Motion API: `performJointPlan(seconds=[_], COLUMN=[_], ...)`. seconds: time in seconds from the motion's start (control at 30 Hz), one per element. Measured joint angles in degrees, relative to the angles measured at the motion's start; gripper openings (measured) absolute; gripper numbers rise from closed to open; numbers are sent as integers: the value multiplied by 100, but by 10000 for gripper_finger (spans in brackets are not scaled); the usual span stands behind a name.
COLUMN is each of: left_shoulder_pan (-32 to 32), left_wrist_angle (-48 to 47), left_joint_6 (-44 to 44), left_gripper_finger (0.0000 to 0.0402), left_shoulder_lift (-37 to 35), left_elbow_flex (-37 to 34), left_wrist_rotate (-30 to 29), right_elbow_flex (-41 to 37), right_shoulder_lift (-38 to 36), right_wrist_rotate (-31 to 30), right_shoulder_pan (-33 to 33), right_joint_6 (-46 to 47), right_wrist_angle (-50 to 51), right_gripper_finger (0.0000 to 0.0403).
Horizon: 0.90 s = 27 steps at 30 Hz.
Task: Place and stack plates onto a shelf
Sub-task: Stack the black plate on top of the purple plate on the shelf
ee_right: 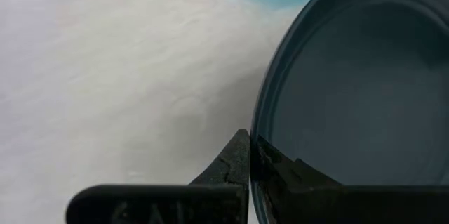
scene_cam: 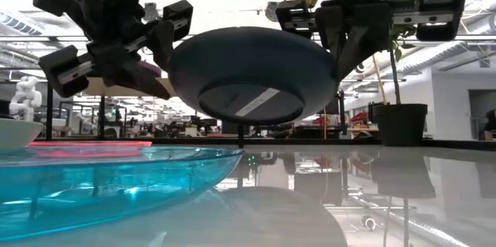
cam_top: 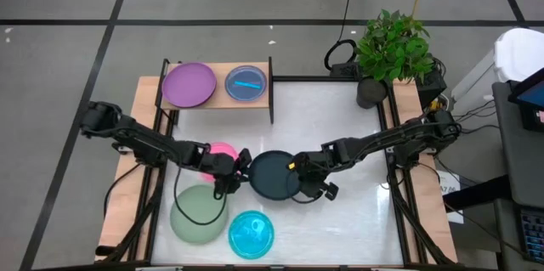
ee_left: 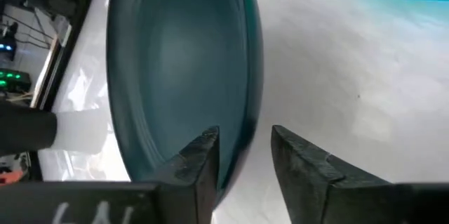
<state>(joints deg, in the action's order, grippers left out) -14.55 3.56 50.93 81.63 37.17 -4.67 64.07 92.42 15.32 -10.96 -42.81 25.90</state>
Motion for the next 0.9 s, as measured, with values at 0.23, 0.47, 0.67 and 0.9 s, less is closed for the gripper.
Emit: performJointPlan(seconds=[0.23,0.47,0.67,0.9], left_shoulder_pan=[4,0,-9,-4], left_wrist_angle=[184,296,140,161], left_joint_6=[158,191,194,192], left_gripper_finger=[93,57,25,22], left_shoulder_lift=[74,74,77,78], left_elbow_flex=[0,0,-15,-20], left_wrist_rotate=[124,662,728,703], right_elbow_flex=[0,1,2,-7], right_shoulder_lift=[0,0,-8,-9], right_wrist_rotate=[156,120,-229,-226], right_shoulder_pan=[2,0,7,77], right_joint_6=[156,84,104,503], right_wrist_angle=[9,-214,-396,-692], right_gripper_finger=[0,4,12,33])
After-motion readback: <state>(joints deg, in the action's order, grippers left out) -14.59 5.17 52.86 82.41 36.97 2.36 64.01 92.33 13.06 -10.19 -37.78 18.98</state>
